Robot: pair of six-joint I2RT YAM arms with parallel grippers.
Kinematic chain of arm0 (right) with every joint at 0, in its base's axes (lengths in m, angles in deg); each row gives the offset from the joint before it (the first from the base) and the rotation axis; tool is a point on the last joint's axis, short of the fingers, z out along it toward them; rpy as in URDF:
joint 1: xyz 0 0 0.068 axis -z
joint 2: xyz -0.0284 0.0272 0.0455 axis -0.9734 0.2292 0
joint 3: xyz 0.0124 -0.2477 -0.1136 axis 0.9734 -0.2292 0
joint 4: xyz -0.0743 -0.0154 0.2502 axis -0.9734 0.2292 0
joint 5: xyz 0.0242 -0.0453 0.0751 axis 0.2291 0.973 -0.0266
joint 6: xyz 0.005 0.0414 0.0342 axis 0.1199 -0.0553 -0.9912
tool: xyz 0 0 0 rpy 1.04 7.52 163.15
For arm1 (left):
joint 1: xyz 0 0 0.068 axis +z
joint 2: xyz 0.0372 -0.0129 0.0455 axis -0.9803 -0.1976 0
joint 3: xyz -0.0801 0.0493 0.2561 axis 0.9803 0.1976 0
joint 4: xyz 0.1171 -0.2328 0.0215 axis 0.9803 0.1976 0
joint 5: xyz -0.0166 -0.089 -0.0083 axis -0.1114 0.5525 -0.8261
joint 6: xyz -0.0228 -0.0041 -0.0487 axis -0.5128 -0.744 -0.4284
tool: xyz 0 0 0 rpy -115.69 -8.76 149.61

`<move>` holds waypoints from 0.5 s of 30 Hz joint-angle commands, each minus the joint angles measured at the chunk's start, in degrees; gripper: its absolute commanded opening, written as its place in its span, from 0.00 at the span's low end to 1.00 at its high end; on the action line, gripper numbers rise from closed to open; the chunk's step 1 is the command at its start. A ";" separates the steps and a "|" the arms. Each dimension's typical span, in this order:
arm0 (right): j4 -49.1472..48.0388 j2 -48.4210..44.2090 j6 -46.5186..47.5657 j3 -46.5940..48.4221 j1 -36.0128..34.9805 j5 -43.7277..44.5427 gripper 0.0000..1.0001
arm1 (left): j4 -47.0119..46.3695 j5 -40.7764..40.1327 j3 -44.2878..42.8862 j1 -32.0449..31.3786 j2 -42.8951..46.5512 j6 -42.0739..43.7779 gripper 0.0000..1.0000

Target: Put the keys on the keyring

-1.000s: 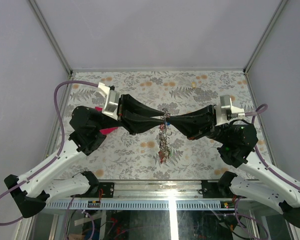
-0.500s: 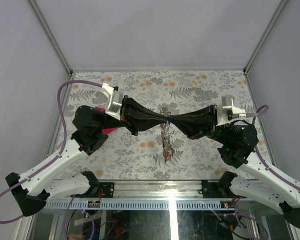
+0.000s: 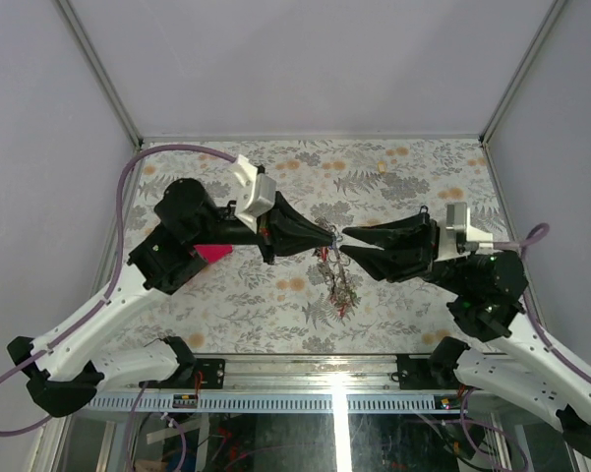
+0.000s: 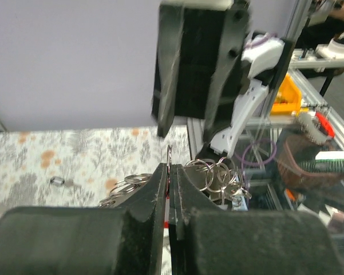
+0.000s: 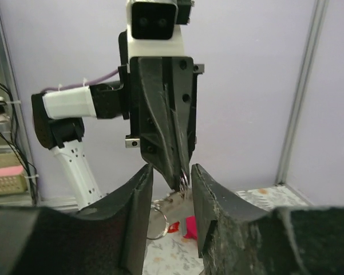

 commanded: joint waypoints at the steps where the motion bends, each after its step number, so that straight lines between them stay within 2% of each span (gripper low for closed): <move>1: 13.61 -3.87 9.90 5.44 -0.30 1.13 0.41 | 21.07 0.80 -7.18 -0.26 -2.22 11.84 0.00; 9: 40.48 -1.73 18.99 12.60 -0.29 -0.12 0.44 | 44.37 -3.92 -16.53 -0.58 -7.90 24.07 0.00; 15: 46.06 1.09 21.05 13.35 -0.34 -4.30 0.46 | 58.48 -11.77 -22.95 -3.88 -11.29 31.56 0.00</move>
